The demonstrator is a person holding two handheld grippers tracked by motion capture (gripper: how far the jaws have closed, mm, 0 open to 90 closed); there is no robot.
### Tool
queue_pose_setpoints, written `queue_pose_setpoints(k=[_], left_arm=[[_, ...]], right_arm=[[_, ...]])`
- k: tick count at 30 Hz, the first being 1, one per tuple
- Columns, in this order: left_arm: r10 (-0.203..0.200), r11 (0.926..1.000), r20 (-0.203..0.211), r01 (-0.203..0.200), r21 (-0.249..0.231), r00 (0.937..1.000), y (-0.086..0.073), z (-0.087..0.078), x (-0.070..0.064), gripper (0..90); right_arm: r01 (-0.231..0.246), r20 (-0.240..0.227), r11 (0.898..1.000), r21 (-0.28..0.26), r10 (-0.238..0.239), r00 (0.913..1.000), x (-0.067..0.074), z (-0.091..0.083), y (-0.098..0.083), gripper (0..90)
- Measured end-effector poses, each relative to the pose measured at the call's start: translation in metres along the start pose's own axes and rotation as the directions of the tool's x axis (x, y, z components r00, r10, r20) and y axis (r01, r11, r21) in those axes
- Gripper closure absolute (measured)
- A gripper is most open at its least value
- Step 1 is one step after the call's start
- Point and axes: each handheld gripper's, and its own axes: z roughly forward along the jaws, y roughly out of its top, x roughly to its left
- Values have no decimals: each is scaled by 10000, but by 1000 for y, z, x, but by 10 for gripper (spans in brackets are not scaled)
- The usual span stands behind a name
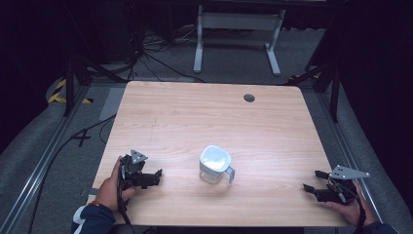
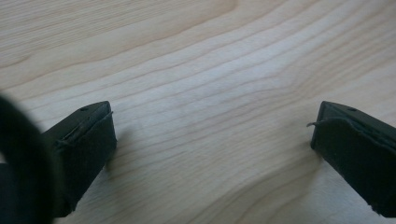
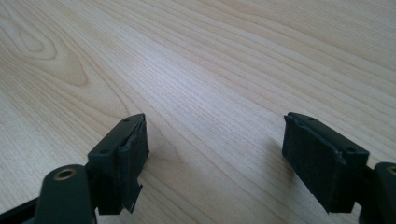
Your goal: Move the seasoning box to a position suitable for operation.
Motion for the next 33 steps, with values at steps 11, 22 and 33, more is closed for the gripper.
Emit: queue_pose_setpoints(k=[11,22,33], left_arm=[[663,9978,651,-661,-49,9957,5,5,3,0],[1557,9877,1415,-1559,-101,9776,6,6,0,5],[1469,9891,1310,-1467,-110,9804,7,6,-2,6]], right_arm=[[75,115,9994,334,-78,9999,-1,0,6,275],[-173,-900,9884,-1509,37,9959,19,11,63,575],[1923,-2406,9600,-2035,-2394,9406,87,53,123,894]])
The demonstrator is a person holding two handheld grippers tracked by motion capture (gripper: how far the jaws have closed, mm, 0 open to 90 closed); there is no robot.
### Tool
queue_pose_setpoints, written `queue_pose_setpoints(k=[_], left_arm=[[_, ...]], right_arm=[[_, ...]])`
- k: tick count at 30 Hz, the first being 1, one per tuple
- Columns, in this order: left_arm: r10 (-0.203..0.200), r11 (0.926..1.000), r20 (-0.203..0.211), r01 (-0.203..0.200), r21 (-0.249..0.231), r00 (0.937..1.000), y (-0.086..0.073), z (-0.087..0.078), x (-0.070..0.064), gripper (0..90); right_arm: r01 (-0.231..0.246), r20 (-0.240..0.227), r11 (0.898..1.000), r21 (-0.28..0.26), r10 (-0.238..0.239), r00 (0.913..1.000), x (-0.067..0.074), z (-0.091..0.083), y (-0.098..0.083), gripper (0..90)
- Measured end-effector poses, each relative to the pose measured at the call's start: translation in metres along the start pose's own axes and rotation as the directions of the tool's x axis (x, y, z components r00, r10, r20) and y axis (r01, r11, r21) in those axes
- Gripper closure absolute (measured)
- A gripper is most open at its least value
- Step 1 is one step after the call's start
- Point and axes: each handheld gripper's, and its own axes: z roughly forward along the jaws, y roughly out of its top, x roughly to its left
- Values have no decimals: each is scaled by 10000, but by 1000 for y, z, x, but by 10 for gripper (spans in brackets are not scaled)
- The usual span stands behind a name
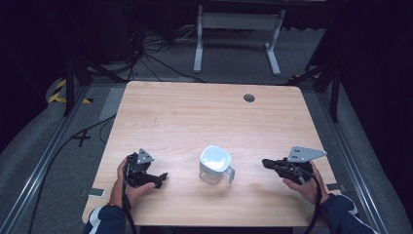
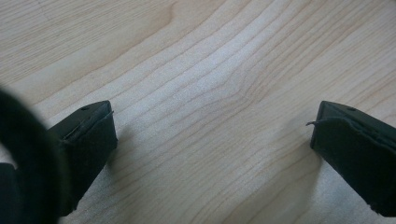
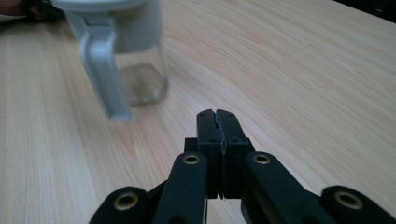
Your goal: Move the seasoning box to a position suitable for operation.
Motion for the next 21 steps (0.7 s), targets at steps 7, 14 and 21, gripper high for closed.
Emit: queue_pose_setpoints(k=[7,14,21], left_arm=[[23,10000,-30,-23,-20,10000,0,0,0,6],[144,9999,-64,-145,-45,9999,0,0,1,7],[168,9999,-62,-169,-24,9998,0,0,1,7]], right_arm=[[483,-447,9939,-989,-530,9976,16,23,47,895],[819,-924,9873,-1362,-950,9912,30,38,69,897],[1448,-1202,9839,-1051,-1571,9802,48,52,75,896]])
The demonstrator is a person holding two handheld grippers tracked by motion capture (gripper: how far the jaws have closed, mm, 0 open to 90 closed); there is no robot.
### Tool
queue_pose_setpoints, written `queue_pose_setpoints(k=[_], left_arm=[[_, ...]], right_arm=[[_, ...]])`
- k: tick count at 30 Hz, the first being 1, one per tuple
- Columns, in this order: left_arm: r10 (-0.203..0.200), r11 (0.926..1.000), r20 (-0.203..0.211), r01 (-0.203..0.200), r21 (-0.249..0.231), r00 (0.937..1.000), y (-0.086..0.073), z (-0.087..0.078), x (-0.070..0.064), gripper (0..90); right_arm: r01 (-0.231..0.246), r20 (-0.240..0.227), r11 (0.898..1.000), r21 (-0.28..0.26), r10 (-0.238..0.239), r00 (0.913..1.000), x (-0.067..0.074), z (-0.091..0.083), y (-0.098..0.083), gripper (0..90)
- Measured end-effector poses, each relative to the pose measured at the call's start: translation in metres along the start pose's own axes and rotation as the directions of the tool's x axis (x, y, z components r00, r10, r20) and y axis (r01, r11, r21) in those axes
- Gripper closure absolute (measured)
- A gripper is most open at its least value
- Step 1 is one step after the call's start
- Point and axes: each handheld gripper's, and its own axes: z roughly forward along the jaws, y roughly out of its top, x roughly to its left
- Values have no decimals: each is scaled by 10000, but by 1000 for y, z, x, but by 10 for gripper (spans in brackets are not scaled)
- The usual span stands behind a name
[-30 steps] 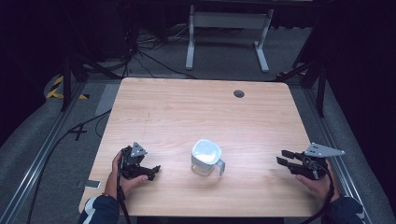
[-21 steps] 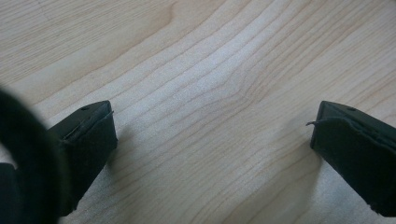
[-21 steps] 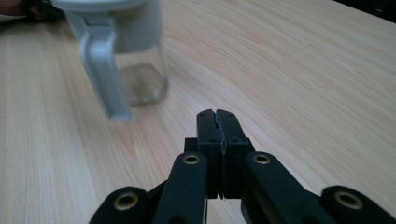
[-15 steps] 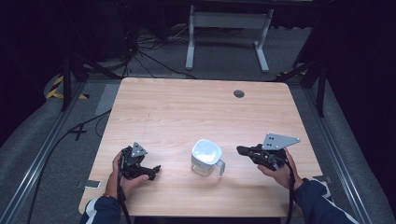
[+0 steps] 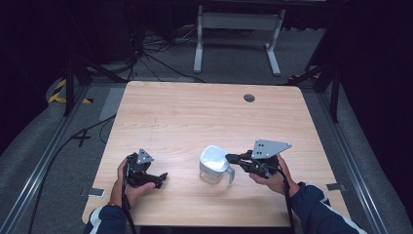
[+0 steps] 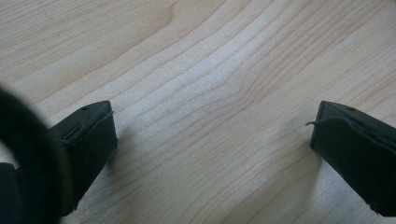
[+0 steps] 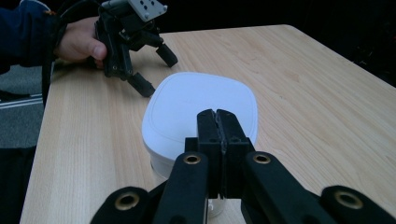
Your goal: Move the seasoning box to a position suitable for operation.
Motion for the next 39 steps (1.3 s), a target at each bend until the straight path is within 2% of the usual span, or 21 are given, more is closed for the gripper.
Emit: queue_pose_setpoints(k=[9,11,18,19,28,30,32,36,37,39], left_arm=[[-118,9999,42,118,-4,9999,0,0,-1,7],[-133,9999,39,133,-11,9999,0,1,-1,6],[-189,9998,-17,189,18,9998,1,1,-2,8],[-319,9995,1,319,33,9995,0,1,-2,8],[-395,9992,-29,395,0,9992,0,-1,-4,27],[-183,9997,-80,182,-162,9998,0,-1,-2,53],[-485,9987,-37,485,-152,9988,-1,-2,-4,70],[-386,9992,-47,385,-138,9992,-1,-3,-4,90],[-189,9997,-114,187,-159,9998,-1,-3,-3,93],[-228,9994,-74,226,-261,9997,-1,-3,-4,113]], right_arm=[[-9,-273,10000,-85,6,9996,1,1,-3,897],[131,-258,9999,-105,-134,9996,3,1,-3,896],[116,-330,9997,-219,-123,9994,4,-1,-6,897],[175,-271,9996,-218,-181,9995,5,-1,-6,897],[334,-255,9991,-251,-341,9991,6,-2,-6,897],[311,-249,9992,-258,-318,9992,6,-2,-7,897],[355,-244,9990,-265,-361,9991,6,-3,-7,897],[370,-224,9988,-309,-377,9990,7,-3,-8,897],[391,-215,9987,-315,-398,9990,7,-3,-8,897],[364,-201,9988,-324,-370,9991,7,-3,-9,897]])
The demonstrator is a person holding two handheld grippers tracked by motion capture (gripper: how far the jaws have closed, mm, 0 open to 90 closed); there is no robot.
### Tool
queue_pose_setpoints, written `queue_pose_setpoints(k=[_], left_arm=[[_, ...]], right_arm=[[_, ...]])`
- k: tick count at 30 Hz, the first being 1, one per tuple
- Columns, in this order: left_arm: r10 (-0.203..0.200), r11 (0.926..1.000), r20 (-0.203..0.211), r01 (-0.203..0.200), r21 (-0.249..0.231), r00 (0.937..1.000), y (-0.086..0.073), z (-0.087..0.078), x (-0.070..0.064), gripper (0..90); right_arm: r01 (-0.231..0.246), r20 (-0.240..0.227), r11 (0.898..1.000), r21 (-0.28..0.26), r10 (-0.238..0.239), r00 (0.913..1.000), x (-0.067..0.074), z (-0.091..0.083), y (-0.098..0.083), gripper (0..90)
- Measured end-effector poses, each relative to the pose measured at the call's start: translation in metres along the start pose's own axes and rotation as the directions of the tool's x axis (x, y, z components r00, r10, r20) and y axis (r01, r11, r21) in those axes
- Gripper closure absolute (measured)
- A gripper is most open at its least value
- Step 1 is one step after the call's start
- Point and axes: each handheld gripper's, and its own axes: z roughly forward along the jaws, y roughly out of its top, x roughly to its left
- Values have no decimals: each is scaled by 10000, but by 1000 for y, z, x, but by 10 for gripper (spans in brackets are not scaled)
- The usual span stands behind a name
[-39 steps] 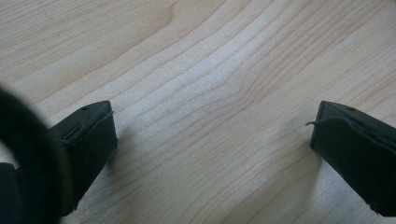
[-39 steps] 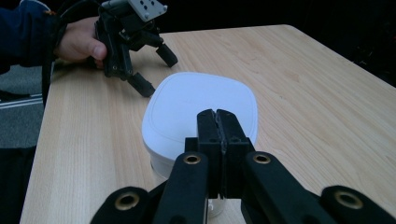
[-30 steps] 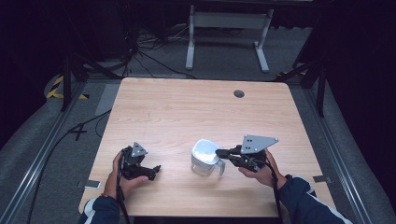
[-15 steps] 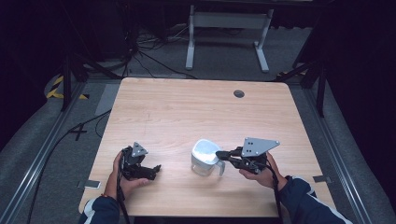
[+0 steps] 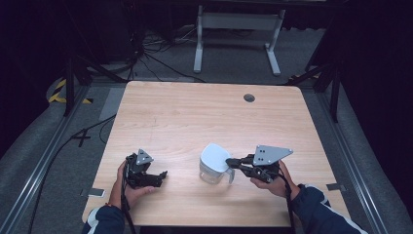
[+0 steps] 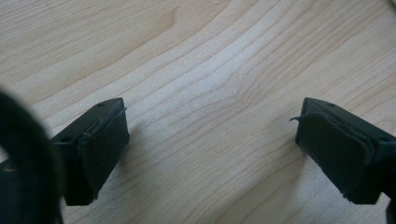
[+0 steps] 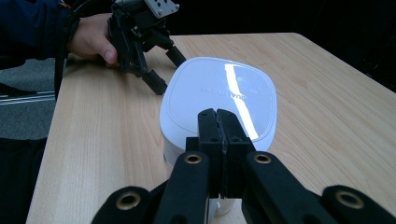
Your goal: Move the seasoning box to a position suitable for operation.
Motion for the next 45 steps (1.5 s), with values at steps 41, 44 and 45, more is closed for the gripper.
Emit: queue_pose_setpoints(k=[41,44,45], left_arm=[[2080,9245,1070,-1597,-3461,9723,100,-36,-97,695],[2252,9203,1168,-1719,-3514,9673,103,-36,-101,756],[2297,9195,1184,-1755,-3517,9660,103,-35,-101,764]], right_arm=[[250,-12,9984,509,-250,9997,5,6,-7,897],[250,-12,9983,535,-249,9997,6,6,-7,897],[256,-18,9981,552,-255,9997,6,6,-7,897]])
